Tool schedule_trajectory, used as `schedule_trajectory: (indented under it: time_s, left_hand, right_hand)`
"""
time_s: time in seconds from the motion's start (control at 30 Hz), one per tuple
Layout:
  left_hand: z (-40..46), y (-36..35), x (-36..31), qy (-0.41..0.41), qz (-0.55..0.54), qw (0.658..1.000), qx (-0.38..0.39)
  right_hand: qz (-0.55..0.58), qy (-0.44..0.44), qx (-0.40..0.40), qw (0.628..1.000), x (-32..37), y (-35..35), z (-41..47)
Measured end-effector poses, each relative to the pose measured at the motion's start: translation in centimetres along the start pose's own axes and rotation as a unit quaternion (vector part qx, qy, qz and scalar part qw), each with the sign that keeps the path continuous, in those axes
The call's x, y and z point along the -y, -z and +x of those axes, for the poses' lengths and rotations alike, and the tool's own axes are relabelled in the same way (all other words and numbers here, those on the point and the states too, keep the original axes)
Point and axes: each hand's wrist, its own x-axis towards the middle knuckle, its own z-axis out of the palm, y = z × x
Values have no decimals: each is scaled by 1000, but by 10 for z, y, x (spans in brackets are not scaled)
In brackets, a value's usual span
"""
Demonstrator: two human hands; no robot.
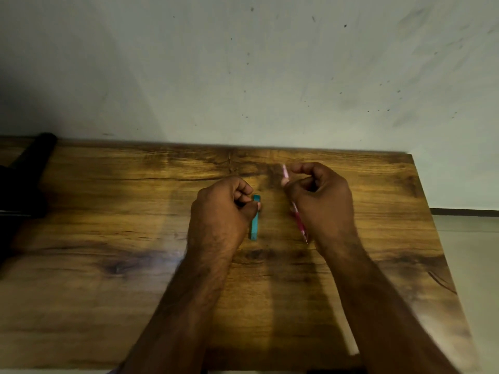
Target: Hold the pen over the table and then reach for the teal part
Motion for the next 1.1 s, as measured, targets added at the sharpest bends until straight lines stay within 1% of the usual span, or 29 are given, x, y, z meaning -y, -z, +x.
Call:
schedule_trajectory:
  time_s: [0.1,0.2,0.33,0.57,0.77,1.1]
  left_hand:
    - [0,-1,1,-4,1,1000,0]
    - [1,-1,1,-8,0,1000,1]
    - [1,-1,2,-9,8,1000,1]
    - [0,-1,3,-18,17,1000,0]
    - [0,-2,4,-18,11,1000,-2]
    - [0,-1,5,-24,11,1000,7]
  right_hand:
    - [-84,29,-11,996,-5,-3,-1]
    - [-187,75,-41,979,-6,-6,-4]
    - [-246,100,-77,961,-4,-9,-9]
    - [-282,94,-70,952,-5,-10,-11]
    - [-289,77,-61,952,-6,-11,-10]
    - [-323,87,-64,940,-5,-11,-11]
